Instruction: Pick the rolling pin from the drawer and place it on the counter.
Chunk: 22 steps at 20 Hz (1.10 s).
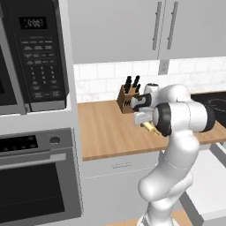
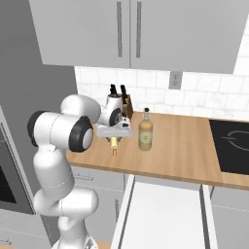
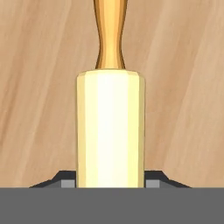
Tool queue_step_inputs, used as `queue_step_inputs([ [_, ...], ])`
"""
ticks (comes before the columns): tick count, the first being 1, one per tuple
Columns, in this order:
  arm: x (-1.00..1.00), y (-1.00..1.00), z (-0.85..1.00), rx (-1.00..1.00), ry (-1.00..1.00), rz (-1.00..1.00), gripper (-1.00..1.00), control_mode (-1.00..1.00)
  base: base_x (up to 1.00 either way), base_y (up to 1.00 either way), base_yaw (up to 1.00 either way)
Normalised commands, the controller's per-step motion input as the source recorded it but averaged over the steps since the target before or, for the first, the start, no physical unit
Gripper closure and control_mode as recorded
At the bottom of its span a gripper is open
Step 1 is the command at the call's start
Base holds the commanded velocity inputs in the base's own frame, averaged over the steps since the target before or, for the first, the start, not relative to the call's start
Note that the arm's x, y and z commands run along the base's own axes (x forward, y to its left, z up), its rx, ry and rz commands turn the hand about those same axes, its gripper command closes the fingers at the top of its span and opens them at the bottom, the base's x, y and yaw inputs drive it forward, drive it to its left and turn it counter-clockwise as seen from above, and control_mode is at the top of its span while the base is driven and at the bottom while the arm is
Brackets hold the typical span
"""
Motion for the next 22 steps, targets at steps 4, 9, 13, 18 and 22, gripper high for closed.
queue_step_inputs([
  [4, 0.35, 0.4, -0.36, 0.0, 0.0, 0.0, 1.0, -1.0, 0.0, 0.0, 0.0],
  [9, 0.5, 0.14, -0.37, 0.0, 0.0, 0.01, 1.0, -1.0, 0.0, 0.0, 0.0],
  [13, 0.46, 0.0, -0.34, 0.0, 0.0, 0.02, 1.0, -1.0, 0.0, 0.0, 0.0],
  [18, 0.33, 0.02, -0.28, 0.0, 0.0, 0.01, 1.0, -1.0, 0.0, 0.0, 0.0],
  [22, 0.29, 0.02, -0.34, 0.0, 0.0, 0.0, 1.0, -1.0, 0.0, 0.0, 0.0],
])
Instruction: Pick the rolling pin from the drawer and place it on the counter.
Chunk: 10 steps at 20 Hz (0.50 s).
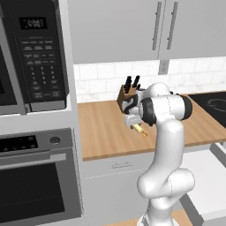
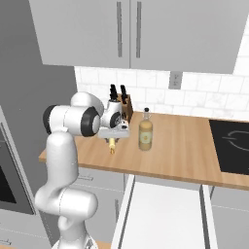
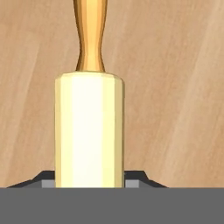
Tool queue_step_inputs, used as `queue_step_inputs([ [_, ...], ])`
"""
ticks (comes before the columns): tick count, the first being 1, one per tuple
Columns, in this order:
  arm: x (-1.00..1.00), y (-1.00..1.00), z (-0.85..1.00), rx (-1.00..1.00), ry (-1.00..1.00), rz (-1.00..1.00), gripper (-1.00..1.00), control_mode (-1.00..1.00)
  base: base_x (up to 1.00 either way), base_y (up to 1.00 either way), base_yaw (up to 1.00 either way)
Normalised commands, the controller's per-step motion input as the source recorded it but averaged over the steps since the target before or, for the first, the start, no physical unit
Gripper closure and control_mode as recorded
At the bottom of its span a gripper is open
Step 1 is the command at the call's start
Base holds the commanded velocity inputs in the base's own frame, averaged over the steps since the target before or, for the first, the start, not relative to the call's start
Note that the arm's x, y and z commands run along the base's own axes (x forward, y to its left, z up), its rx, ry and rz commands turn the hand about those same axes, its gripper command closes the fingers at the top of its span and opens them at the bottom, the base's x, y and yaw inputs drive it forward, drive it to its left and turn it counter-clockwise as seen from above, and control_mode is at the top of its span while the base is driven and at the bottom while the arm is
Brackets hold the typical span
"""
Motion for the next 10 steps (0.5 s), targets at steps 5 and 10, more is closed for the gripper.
queue_step_inputs([
  [5, 0.06, 0.01, -0.1, 0.0, 0.0, 0.01, -1.0, -1.0, 0.0, 0.0, 0.0],
  [10, 0.0, 0.0, 0.0, 0.0, 0.0, 0.0, -1.0, -1.0, 0.0, 0.0, 0.0],
])
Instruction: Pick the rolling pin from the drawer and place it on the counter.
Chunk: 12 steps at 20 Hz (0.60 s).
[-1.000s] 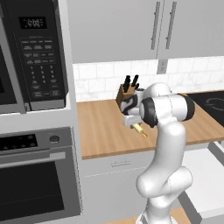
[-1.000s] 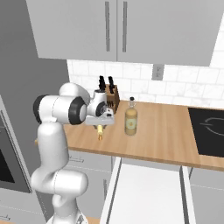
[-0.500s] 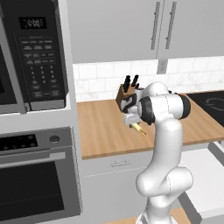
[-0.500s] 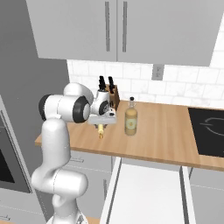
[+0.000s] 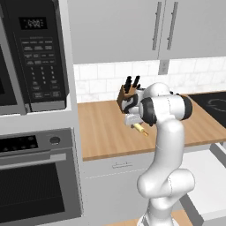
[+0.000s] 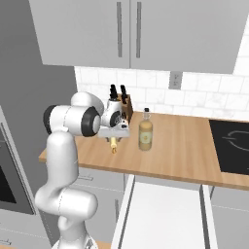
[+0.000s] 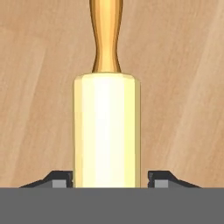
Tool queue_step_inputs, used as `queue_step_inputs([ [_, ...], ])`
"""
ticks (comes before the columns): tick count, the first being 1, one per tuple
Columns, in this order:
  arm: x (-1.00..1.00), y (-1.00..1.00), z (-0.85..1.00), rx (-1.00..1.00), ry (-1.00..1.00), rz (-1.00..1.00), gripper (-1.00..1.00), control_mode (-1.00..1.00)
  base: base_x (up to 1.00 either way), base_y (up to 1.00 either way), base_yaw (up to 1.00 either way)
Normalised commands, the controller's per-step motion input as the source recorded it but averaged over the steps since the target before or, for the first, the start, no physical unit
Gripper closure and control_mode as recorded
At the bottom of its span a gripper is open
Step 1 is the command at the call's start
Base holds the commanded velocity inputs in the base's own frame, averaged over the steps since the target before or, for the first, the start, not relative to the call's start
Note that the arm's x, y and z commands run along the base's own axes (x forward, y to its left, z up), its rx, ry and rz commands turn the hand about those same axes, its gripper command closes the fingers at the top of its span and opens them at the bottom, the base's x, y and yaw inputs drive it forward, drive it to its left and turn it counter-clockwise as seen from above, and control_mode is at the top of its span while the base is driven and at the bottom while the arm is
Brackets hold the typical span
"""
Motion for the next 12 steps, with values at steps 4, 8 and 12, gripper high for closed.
queue_step_inputs([
  [4, -0.16, 0.0, 0.42, 0.0, 0.0, 0.0, -1.0, -1.0, 0.0, 0.0, 0.0],
  [8, -0.69, 0.01, 0.68, 0.0, -0.02, 0.0, -1.0, -1.0, 0.0, 0.0, 0.0],
  [12, -1.0, 0.05, 0.59, -0.03, -0.09, -0.02, -1.0, -1.0, 0.0, 0.0, 0.0],
])
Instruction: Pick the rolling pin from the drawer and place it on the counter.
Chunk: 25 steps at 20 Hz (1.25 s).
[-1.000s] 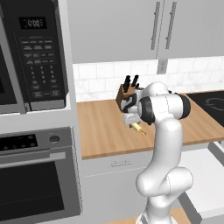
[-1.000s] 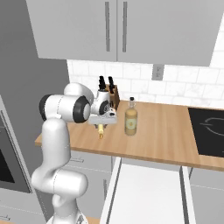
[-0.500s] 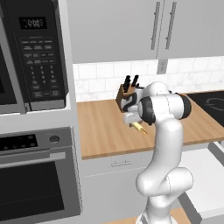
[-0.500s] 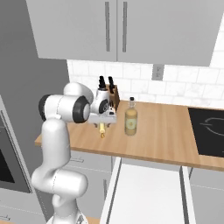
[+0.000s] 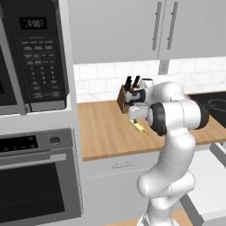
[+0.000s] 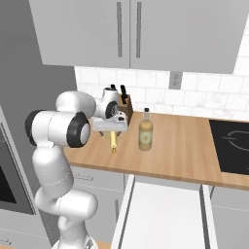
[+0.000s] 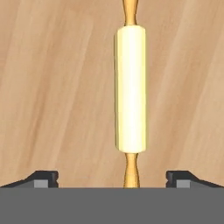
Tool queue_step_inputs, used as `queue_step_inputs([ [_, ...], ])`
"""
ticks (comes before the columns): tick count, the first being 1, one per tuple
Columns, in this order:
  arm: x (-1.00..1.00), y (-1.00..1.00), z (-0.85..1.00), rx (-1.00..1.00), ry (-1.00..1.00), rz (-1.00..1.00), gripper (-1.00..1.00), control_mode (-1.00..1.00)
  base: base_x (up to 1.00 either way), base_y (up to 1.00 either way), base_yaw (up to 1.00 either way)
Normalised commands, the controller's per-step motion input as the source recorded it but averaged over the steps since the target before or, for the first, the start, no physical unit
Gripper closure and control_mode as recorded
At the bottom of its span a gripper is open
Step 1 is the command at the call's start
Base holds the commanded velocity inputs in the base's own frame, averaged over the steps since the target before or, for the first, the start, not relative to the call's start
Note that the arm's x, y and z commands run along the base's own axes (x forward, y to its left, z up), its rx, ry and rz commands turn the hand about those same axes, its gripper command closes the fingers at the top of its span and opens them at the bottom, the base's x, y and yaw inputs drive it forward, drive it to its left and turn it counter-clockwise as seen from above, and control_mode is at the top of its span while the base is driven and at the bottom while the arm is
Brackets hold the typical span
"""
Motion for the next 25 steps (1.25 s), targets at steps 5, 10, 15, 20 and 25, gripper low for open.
queue_step_inputs([
  [5, -1.0, 0.0, 0.87, 0.0, -0.02, -0.01, -1.0, -1.0, 0.0, 0.0, 0.0],
  [10, -1.0, 0.0, 0.55, 0.0, -0.04, -0.01, -1.0, -1.0, 0.0, 0.0, 0.0],
  [15, -1.0, 0.13, 0.3, -0.02, -0.17, 0.0, -1.0, -1.0, 0.0, 0.0, 0.0],
  [20, -0.84, 0.2, 0.58, -0.01, -0.22, 0.0, -1.0, -1.0, 0.0, 0.0, 0.0],
  [25, -0.45, 0.0, 0.72, 0.0, -0.15, 0.0, -1.0, -1.0, 0.0, 0.0, 0.0],
])
